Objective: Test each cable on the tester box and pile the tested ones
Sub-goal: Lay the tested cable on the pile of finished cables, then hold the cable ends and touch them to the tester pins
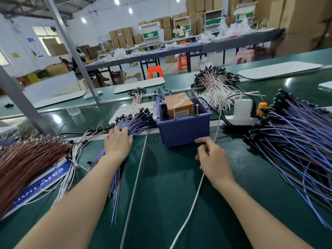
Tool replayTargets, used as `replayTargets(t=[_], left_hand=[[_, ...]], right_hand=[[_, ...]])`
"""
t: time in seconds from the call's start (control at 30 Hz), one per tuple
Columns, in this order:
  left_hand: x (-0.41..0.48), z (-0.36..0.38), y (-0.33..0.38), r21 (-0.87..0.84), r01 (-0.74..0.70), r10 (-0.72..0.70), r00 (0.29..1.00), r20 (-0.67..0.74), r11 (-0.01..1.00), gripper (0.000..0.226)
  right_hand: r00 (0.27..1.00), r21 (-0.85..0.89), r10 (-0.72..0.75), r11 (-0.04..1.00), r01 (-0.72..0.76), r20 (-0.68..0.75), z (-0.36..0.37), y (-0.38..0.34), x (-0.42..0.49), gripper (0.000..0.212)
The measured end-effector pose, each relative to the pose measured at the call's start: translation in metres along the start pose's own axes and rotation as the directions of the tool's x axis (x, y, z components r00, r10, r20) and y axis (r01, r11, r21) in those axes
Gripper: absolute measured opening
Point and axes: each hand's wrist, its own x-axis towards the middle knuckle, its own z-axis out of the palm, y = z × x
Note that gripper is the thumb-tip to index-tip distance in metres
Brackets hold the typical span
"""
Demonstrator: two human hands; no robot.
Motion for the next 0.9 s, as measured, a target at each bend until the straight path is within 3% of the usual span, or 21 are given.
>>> replayTargets(t=[0.1, 0.23, 0.37, 0.63, 0.73, 0.9], left_hand=[[0.006, 0.009, 0.007, 0.085, -0.135, 0.132, 0.991, 0.034, 0.987, 0.036], [0.010, 0.022, 0.017, 0.148, -0.269, 0.254, 0.961, 0.114, 0.952, 0.040], [0.014, 0.031, 0.025, 0.198, -0.292, 0.251, 0.945, 0.209, 0.935, 0.048], [0.020, 0.030, 0.032, 0.241, -0.265, 0.214, 0.952, 0.217, 0.934, 0.044], [0.019, 0.030, 0.030, 0.136, -0.231, 0.217, 0.970, 0.107, 0.963, 0.040], [0.019, 0.016, 0.035, -0.320, -0.076, 0.020, 0.984, -0.177, 0.944, 0.034]], right_hand=[[0.980, 0.201, 0.163, 0.970, -0.137, -0.116, -0.002, 0.002, 0.008, 0.025], [0.984, 0.156, 0.147, 0.979, -0.129, -0.105, 0.000, 0.003, 0.007, 0.026], [0.982, 0.147, 0.152, 0.980, -0.136, -0.108, 0.000, 0.003, 0.008, 0.027], [0.983, 0.102, 0.141, 0.986, -0.129, -0.117, 0.001, 0.004, 0.008, 0.026], [0.983, 0.099, 0.140, 0.987, -0.128, -0.122, 0.001, 0.004, 0.008, 0.026], [0.982, 0.095, 0.145, 0.986, -0.134, -0.123, 0.001, 0.005, 0.008, 0.025]])
